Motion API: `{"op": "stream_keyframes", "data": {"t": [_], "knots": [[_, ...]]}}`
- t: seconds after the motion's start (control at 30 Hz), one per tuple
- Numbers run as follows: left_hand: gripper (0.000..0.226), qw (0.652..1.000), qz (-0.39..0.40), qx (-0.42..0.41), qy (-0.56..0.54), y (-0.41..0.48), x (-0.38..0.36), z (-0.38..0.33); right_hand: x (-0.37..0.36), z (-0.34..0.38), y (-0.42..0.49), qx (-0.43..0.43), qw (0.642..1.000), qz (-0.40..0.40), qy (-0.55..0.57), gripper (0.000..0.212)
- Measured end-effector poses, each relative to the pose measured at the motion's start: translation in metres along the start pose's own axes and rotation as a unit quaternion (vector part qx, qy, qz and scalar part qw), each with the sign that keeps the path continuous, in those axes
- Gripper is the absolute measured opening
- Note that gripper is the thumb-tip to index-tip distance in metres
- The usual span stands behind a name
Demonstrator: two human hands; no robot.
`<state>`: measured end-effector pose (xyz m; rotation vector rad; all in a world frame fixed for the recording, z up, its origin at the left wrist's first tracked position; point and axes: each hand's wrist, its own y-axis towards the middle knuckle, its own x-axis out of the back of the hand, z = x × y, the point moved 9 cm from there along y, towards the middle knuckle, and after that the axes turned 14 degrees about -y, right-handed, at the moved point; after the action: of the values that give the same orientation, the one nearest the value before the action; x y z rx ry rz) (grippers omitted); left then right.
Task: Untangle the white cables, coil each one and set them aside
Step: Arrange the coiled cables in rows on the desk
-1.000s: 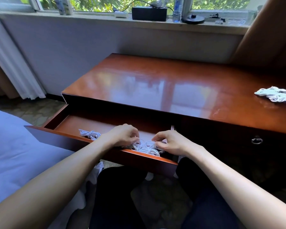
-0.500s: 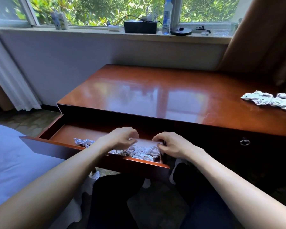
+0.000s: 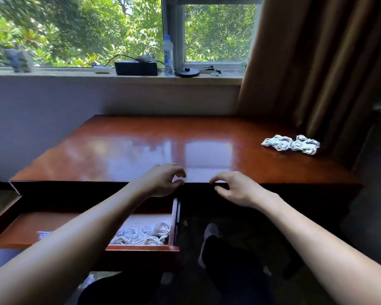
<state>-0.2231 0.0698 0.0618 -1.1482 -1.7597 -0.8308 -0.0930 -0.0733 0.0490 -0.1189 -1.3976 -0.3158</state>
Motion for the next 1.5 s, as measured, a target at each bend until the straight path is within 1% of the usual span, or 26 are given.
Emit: {"op": "stream_keyframes", "data": {"t": [0.23, 0.43, 0.63, 0.77, 0.87, 1.0, 1.07, 1.13, 1.23, 1.3, 1.4, 1.5], "knots": [[0.032, 0.998, -0.006, -0.058, 0.006, 0.075, -0.011, -0.064, 0.036, -0.092, -0.012, -0.079, 0.996, -0.037, -0.012, 0.031], [0.037, 0.997, 0.011, -0.078, 0.004, 0.132, -0.035, -0.101, 0.055, -0.151, -0.022, -0.100, 0.992, -0.073, -0.014, 0.028], [0.040, 0.993, 0.020, -0.120, -0.014, 0.185, -0.064, -0.143, 0.061, -0.220, -0.025, -0.135, 0.985, -0.099, -0.028, 0.029], [0.046, 0.988, 0.018, -0.150, -0.018, 0.225, -0.089, -0.166, 0.054, -0.264, -0.025, -0.163, 0.982, -0.090, -0.041, 0.033], [0.054, 0.987, 0.007, -0.162, -0.018, 0.255, -0.109, -0.176, 0.049, -0.292, -0.022, -0.187, 0.976, -0.093, -0.063, 0.037], [0.063, 0.984, -0.012, -0.173, -0.040, 0.290, -0.135, -0.188, 0.043, -0.321, -0.018, -0.218, 0.964, -0.119, -0.093, 0.045], [0.066, 0.983, -0.027, -0.175, -0.044, 0.305, -0.147, -0.193, 0.040, -0.331, -0.016, -0.217, 0.959, -0.142, -0.111, 0.048], [0.067, 0.980, -0.048, -0.187, -0.045, 0.317, -0.155, -0.198, 0.036, -0.339, -0.014, -0.218, 0.954, -0.158, -0.131, 0.050], [0.067, 0.977, -0.068, -0.194, -0.057, 0.328, -0.165, -0.196, 0.034, -0.349, -0.010, -0.239, 0.942, -0.183, -0.150, 0.059], [0.066, 0.977, -0.076, -0.186, -0.069, 0.332, -0.169, -0.192, 0.031, -0.356, -0.007, -0.256, 0.936, -0.180, -0.158, 0.063], [0.069, 0.973, -0.092, -0.192, -0.087, 0.334, -0.169, -0.190, 0.027, -0.362, -0.004, -0.280, 0.931, -0.163, -0.165, 0.064], [0.072, 0.969, -0.121, -0.192, -0.094, 0.333, -0.166, -0.187, 0.033, -0.357, -0.009, -0.287, 0.918, -0.202, -0.184, 0.063]]}}
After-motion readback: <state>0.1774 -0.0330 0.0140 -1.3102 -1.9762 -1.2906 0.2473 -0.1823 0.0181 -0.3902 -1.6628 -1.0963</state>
